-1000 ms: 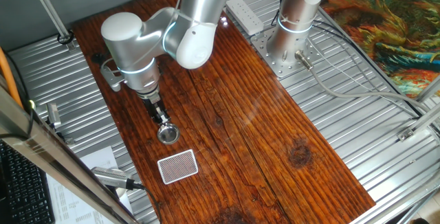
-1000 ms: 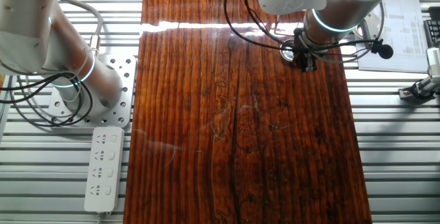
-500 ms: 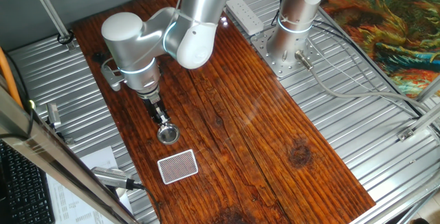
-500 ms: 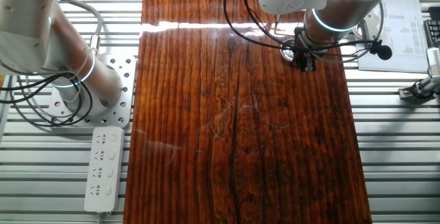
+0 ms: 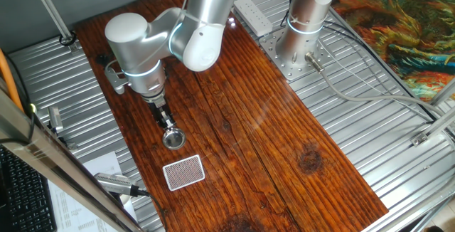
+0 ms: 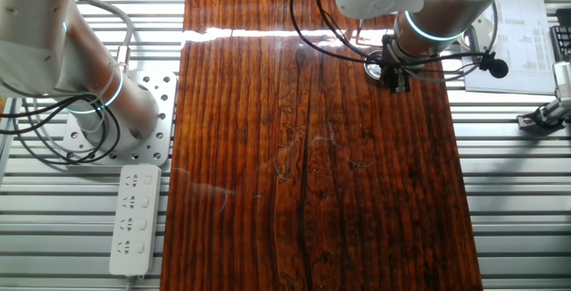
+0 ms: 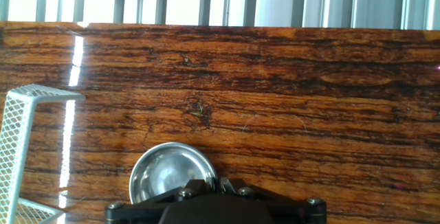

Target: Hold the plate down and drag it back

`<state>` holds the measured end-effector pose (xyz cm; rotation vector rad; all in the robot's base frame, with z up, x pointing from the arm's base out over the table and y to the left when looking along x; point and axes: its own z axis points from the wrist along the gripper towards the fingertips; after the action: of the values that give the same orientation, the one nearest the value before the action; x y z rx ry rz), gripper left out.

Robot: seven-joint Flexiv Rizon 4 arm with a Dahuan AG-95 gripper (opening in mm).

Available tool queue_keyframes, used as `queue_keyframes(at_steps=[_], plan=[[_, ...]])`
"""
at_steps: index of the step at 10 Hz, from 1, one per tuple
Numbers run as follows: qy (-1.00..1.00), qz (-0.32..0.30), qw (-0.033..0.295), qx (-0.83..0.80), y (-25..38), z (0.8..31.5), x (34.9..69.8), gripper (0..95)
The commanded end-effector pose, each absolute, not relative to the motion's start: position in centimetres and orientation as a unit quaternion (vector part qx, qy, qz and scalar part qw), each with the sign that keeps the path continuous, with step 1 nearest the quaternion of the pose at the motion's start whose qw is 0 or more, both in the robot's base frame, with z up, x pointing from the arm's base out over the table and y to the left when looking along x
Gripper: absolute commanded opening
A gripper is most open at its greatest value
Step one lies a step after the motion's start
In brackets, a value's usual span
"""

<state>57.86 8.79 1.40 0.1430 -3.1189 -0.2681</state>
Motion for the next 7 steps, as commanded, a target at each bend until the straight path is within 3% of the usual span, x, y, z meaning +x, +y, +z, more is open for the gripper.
queue_keyframes(at_steps=[1,7], plan=[[-0.995,-0.085,0.004,0.043,8.79,1.4,57.9,0.0],[-0.996,-0.079,0.005,0.042,8.78,1.4,57.9,0.0]])
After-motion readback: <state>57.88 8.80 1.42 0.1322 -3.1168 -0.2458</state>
